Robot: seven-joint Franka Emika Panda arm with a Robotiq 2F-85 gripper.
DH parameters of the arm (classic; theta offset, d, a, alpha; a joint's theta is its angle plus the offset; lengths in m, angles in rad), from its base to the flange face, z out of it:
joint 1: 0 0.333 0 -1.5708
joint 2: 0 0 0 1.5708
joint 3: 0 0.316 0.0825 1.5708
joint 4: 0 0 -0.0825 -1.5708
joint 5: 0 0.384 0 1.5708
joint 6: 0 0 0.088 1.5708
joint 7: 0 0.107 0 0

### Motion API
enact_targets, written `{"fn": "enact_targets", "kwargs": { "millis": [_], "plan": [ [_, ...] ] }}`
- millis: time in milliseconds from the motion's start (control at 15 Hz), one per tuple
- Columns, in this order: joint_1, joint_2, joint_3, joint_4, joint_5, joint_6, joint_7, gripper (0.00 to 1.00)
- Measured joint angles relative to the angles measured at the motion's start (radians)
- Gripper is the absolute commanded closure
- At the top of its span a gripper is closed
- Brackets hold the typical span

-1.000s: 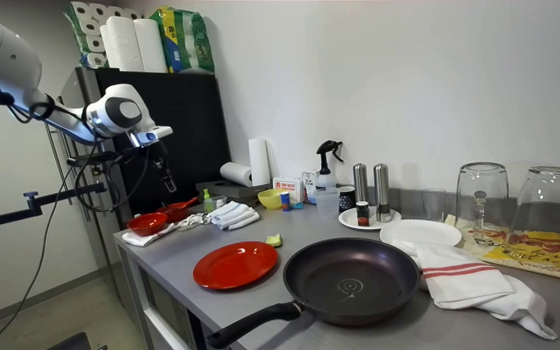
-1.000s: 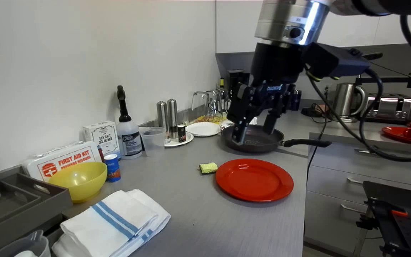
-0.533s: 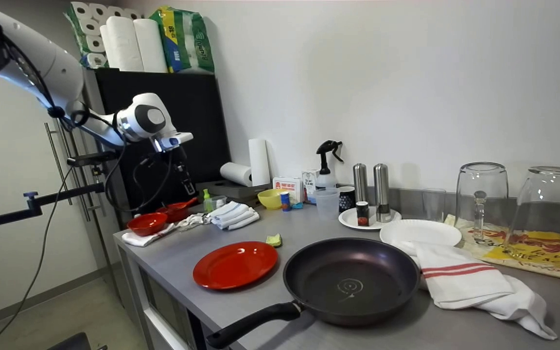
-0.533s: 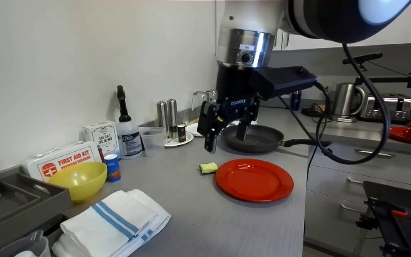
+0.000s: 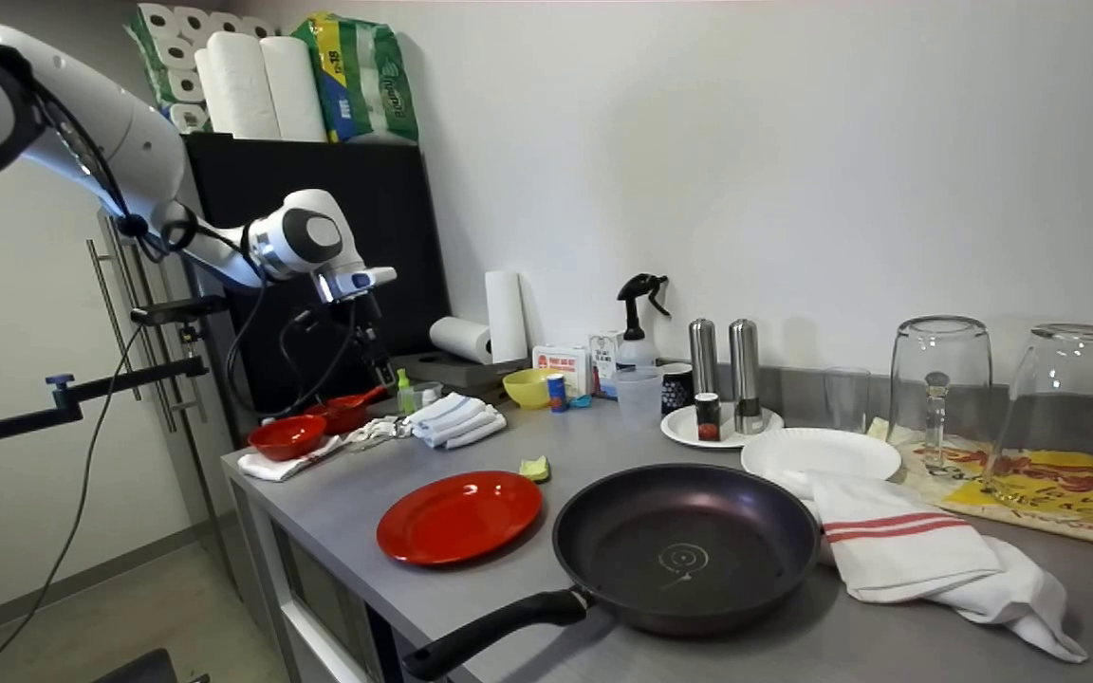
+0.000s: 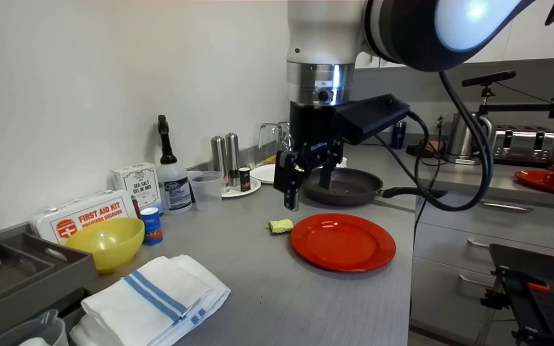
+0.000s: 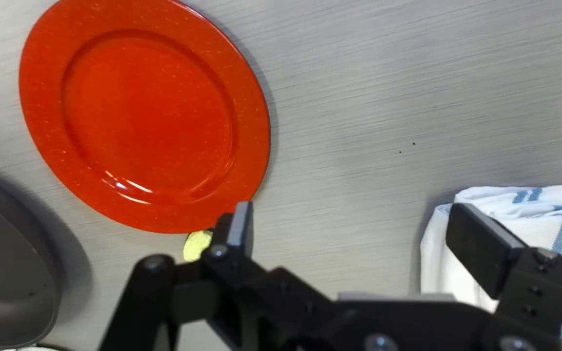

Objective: Turn the red plate upside down

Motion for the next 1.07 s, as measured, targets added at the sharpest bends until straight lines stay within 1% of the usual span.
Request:
{"fn": "enact_targets", "kwargs": {
  "millis": [400,667,800,1067],
  "plan": [
    [0.015,0.0,-0.016,-0.017,0.0,-0.042,-0.006,0.0],
    [0.018,0.0,-0.019,-0.035,0.008,-0.042,-0.005,0.0],
    [0.018,0.004,-0.022,-0.044,0.012,-0.019,-0.004,0.0],
    [0.018,0.028,-0.044,-0.071,0.012,0.074,0.0,0.0]
  ]
}}
